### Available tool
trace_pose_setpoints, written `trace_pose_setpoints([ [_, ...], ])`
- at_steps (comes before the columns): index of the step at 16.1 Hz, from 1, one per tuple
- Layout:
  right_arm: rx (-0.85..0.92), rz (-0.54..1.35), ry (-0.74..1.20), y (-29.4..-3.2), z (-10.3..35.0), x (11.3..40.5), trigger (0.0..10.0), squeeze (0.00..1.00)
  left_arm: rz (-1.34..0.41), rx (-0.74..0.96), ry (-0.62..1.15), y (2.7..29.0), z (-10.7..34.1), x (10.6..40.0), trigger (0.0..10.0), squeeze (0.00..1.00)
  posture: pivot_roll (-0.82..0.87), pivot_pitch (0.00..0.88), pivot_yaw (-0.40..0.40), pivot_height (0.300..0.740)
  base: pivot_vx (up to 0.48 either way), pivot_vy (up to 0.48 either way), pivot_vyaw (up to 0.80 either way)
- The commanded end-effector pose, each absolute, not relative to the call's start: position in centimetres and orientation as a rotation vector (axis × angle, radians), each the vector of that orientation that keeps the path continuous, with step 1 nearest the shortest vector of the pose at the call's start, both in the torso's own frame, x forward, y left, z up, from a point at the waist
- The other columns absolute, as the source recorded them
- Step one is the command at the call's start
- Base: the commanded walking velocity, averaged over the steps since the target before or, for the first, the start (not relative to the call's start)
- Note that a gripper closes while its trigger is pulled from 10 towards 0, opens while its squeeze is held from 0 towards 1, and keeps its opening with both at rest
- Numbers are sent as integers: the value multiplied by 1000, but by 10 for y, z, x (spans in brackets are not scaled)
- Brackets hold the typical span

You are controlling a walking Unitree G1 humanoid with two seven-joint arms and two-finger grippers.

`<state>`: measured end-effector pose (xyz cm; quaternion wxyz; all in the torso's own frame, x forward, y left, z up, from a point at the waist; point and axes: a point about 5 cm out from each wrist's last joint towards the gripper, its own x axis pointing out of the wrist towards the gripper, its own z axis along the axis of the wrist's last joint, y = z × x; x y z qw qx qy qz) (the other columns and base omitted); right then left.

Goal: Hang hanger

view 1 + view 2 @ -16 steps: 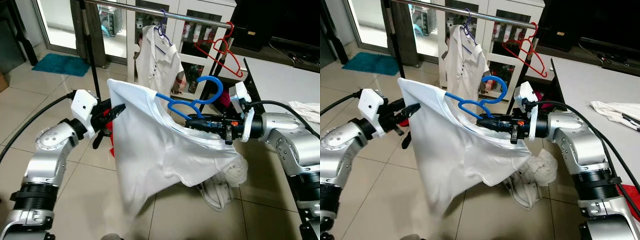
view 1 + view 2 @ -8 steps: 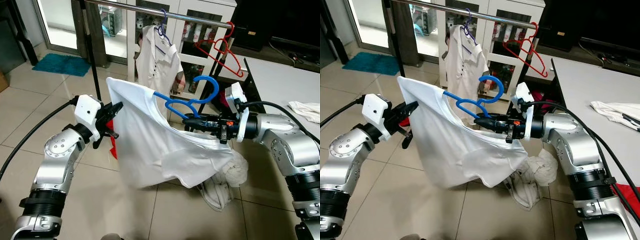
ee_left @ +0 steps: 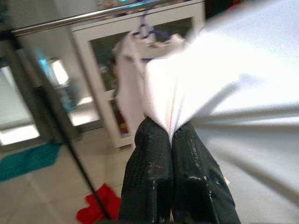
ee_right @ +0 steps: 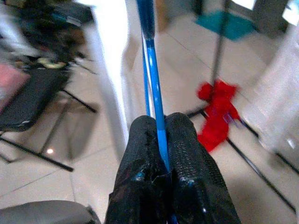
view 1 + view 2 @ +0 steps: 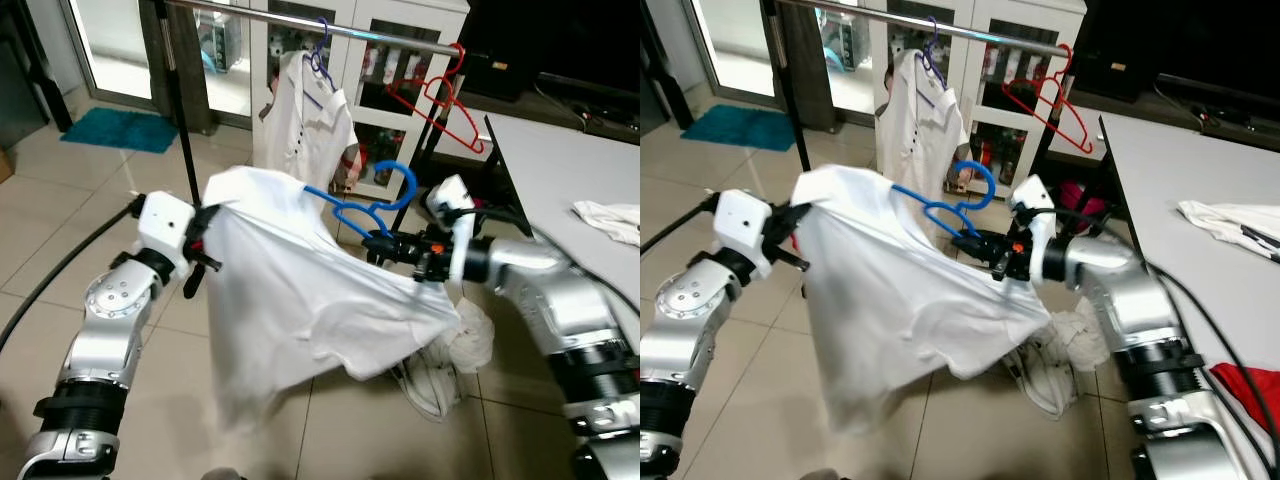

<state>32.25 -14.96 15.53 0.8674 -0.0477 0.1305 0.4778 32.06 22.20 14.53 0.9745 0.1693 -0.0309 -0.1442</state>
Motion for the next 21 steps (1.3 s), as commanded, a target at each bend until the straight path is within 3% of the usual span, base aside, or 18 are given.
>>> trace_pose_setpoints([
  [1, -115, 939, 284, -155, 159, 328, 10000, 0, -252, 368, -101, 226, 154, 324, 0, 0, -39, 0, -100, 740, 0, 0, 0],
  [3, -117, 1059, 264, -145, 161, 317, 10000, 0, -229, 386, -99, 226, 153, 326, 0, 0, -39, 0, -100, 740, 0, 0, 0],
  [9, -33, 1109, 194, -134, 169, 314, 10000, 0, -239, 413, -79, 224, 148, 326, 0, 0, -39, 0, -99, 740, 0, 0, 0],
  [10, -17, 1110, 177, -134, 171, 314, 10000, 0, -229, 428, -50, 226, 144, 326, 9765, 0, -37, 0, -99, 740, 0, 0, 0],
  [11, -10, 1103, 170, -135, 173, 315, 10000, 0, -266, 422, -8, 225, 138, 324, 10000, 0, -38, 0, -96, 740, 0, 0, 0],
  [12, -10, 1097, 169, -135, 174, 316, 10000, 0, -271, 432, 14, 226, 134, 322, 10000, 969, -38, 0, -95, 740, 0, 0, 0],
  [18, -73, 971, 220, -142, 169, 326, 10000, 0, -182, 493, 93, 251, 130, 318, 10000, 1000, -33, 0, -97, 740, 0, 0, 0],
  [21, -50, 842, 228, -143, 168, 337, 10000, 0, -315, 446, 49, 231, 133, 318, 10000, 1000, -33, 0, -98, 740, 0, 0, 0],
])
